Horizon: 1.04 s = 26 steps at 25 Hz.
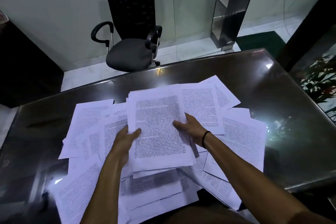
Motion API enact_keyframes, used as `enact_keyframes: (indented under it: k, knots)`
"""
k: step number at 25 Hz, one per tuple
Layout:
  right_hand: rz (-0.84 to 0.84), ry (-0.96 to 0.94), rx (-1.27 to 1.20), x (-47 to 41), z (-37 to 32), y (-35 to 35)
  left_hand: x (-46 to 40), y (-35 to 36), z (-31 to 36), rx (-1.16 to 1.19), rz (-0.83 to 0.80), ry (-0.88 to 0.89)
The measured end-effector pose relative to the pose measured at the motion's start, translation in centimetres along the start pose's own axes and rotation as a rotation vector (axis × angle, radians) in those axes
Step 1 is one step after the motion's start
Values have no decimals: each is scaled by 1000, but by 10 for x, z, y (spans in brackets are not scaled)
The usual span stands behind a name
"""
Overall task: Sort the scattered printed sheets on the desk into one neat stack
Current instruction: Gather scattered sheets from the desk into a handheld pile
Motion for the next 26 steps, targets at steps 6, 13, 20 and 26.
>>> enact_keyframes:
  k: [6,13,20,26]
  knots:
    - [520,324,852,17,38,-105,-25,1,-23,-31,89,-6]
    - [668,442,634,38,60,-155,-43,-6,-21,6,111,-54]
    - [662,309,253,21,58,-162,-34,-5,-16,74,135,-63]
    - [591,209,-334,26,53,-129,-15,-31,-24,142,237,-46]
Point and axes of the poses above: each hand's wrist, its own x-axis away from the middle knuckle, its own y-axis out of the palm, z = x × y, the point moved 9 cm from there along -x, towards the middle knuckle, and after that the axes turned 11 degrees about -y, right-handed, at the moved point
